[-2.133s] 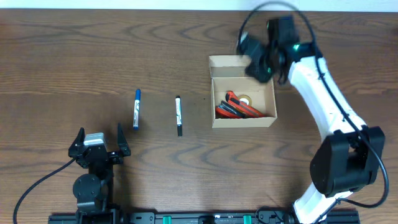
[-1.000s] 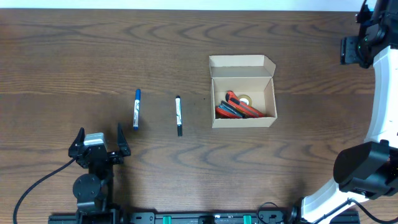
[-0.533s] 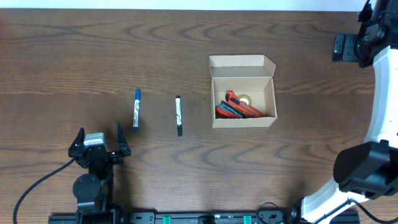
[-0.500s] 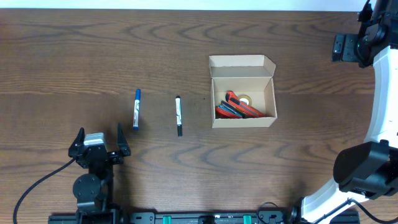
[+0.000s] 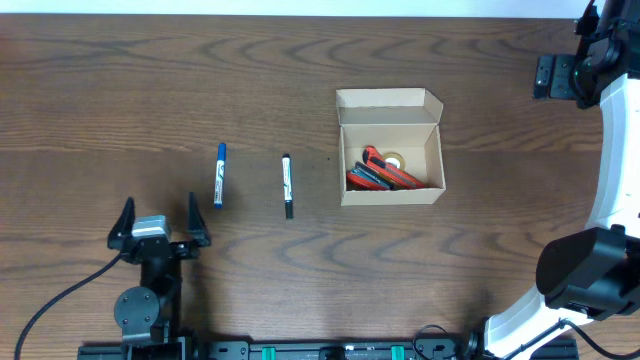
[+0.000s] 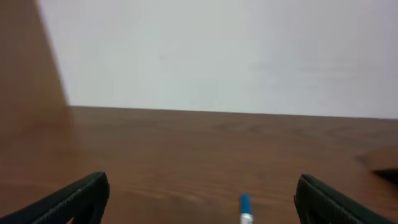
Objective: Pack container
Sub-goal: 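Move the left gripper over the blue-capped marker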
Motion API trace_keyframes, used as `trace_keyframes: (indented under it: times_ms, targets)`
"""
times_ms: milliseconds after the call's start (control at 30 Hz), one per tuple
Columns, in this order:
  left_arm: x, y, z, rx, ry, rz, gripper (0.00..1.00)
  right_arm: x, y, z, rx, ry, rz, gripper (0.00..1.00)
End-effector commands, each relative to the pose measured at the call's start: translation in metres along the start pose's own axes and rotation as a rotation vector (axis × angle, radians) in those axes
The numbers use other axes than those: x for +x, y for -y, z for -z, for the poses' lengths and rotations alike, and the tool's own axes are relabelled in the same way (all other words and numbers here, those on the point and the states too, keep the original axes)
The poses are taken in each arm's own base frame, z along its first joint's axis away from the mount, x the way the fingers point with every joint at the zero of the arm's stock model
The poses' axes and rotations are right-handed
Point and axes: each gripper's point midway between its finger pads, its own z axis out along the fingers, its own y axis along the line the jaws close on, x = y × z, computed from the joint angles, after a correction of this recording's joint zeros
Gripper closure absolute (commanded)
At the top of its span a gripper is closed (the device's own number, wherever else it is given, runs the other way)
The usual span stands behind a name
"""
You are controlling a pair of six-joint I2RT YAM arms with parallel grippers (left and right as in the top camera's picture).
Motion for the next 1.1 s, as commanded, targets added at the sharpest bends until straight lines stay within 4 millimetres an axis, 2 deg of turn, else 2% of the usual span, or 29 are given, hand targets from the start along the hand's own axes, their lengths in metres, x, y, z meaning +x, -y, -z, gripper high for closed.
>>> trace_keyframes:
  times_ms: [0, 133, 233, 333, 467, 533, 667, 733, 800, 900, 1000, 1067]
  targets:
    - [-0.009, 0.022, 0.004, 0.130, -0.004, 0.040, 0.05, -0.006, 0.004, 0.011, 0.004, 0.030, -0.028, 0.01]
    - [-0.032, 0.023, 0.017, 0.134, -0.074, 0.036, 0.05, -0.006, 0.004, 0.011, 0.004, 0.030, -0.028, 0.01]
    - [-0.056, 0.022, 0.026, 0.136, -0.140, -0.064, 0.05, -0.005, 0.004, 0.011, 0.004, 0.030, -0.028, 0.01]
    - [-0.074, 0.015, 0.024, 0.110, -0.255, -0.143, 0.05, -0.006, 0.004, 0.011, 0.004, 0.030, -0.028, 0.01]
    - [-0.089, 0.018, 0.001, 0.149, -0.441, -0.145, 0.05, -0.006, 0.004, 0.011, 0.004, 0.030, -0.028, 0.01]
    - [-0.100, 0.035, -0.014, 0.248, -0.501, -0.116, 0.05, -0.006, 0.004, 0.011, 0.004, 0.030, -0.028, 0.01]
    - [-0.119, 0.069, -0.047, 0.451, -0.515, -0.051, 0.05, -0.006, 0.004, 0.011, 0.004, 0.030, -0.028, 0.01]
    - [-0.119, 0.072, -0.063, 0.477, -0.519, -0.044, 0.05, -0.006, 0.004, 0.011, 0.004, 0.030, -0.028, 0.01]
    - [-0.109, 0.067, -0.083, 0.446, -0.557, -0.060, 0.05, -0.006, 0.004, 0.011, 0.004, 0.030, -0.028, 0.01]
    - [-0.084, 0.039, -0.100, 0.254, -0.695, -0.052, 0.05, -0.006, 0.004, 0.011, 0.004, 0.030, -0.028, 0.01]
    - [-0.055, 0.006, -0.106, 0.022, -0.831, -0.076, 0.05, -0.006, 0.004, 0.011, 0.004, 0.030, -0.028, 0.01]
    - [-0.042, 0.004, -0.108, -0.002, -0.872, -0.081, 0.05, -0.006, 0.004, 0.011, 0.004, 0.030, -0.028, 0.01]
